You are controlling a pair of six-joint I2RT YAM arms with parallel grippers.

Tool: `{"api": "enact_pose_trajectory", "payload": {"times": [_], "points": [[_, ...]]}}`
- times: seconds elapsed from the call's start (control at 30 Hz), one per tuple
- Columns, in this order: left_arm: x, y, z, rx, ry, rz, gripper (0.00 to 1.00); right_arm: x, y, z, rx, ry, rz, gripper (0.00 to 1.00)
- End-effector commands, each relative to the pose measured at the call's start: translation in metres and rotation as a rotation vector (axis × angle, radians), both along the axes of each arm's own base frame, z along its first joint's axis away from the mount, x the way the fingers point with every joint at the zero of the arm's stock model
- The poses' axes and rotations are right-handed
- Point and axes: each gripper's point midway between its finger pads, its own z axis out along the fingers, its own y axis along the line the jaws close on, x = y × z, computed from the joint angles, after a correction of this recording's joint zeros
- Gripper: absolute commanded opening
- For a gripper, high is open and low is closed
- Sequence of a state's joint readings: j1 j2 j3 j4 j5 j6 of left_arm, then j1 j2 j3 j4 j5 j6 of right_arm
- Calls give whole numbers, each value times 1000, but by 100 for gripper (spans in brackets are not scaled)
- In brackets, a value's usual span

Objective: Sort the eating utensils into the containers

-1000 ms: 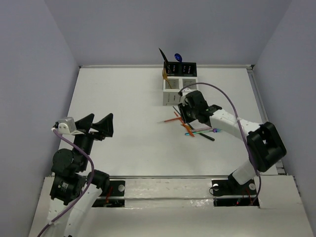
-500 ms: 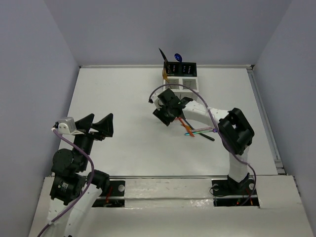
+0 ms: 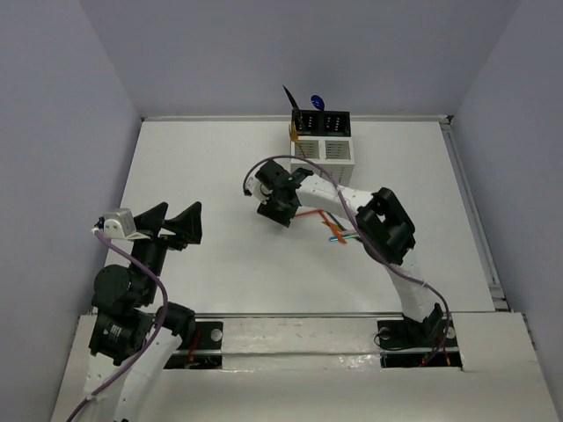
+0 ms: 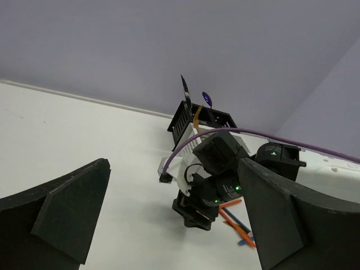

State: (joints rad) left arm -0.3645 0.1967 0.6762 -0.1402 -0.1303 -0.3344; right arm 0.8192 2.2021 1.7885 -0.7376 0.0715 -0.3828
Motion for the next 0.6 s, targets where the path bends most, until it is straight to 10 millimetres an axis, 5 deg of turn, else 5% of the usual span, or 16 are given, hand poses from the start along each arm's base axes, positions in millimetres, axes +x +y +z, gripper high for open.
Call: {"api": "enact_pose_trajectory", "payload": {"times": [0.0, 0.57], "points": [[-2, -2, 8, -2, -34, -14, 99, 4, -2, 1, -63, -14, 32, 57], [-1, -3, 7, -1, -29, -17, 99, 14, 12, -18, -61, -43, 85, 38]]}}
